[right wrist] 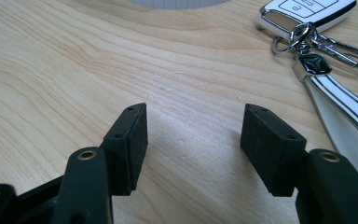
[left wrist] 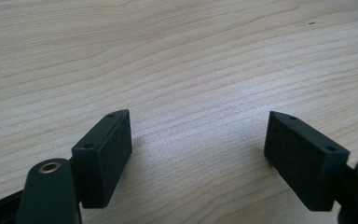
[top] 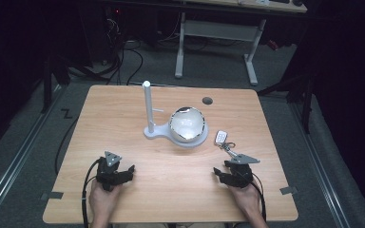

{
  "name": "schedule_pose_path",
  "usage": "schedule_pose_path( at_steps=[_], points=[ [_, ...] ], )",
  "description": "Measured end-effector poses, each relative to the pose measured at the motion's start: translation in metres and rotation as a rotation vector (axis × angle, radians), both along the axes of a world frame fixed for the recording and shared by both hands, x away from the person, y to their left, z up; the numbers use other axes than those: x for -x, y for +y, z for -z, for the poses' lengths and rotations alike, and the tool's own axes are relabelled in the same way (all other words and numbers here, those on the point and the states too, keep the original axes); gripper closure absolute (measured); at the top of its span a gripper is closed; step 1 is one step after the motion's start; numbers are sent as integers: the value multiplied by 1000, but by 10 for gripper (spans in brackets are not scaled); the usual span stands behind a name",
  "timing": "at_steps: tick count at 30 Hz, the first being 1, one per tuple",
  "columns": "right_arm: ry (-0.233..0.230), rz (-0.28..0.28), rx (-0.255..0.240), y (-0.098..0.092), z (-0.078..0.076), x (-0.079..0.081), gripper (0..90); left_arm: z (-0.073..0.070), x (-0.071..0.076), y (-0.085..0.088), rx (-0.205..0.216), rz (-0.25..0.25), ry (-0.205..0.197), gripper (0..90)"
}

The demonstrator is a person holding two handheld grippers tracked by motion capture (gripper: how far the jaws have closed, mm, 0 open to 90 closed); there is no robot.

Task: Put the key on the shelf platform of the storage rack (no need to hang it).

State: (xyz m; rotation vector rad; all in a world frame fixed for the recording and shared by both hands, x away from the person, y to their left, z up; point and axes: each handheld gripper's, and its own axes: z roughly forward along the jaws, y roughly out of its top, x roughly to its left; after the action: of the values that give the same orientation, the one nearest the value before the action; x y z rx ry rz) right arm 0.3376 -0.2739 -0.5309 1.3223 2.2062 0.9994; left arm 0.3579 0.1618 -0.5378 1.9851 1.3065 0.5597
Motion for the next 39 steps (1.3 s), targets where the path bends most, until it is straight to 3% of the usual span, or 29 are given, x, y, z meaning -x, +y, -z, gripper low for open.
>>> schedule_pose_path(
  at_steps=[33, 39],
  points=[
    [-35, 51, -40, -25, -22, 4, 484, 0, 0, 0, -1, -1, -1, 233],
    [-41, 58, -25, -28, -26, 3, 501, 0, 0, 0, -2, -1, -1, 234]
  ],
)
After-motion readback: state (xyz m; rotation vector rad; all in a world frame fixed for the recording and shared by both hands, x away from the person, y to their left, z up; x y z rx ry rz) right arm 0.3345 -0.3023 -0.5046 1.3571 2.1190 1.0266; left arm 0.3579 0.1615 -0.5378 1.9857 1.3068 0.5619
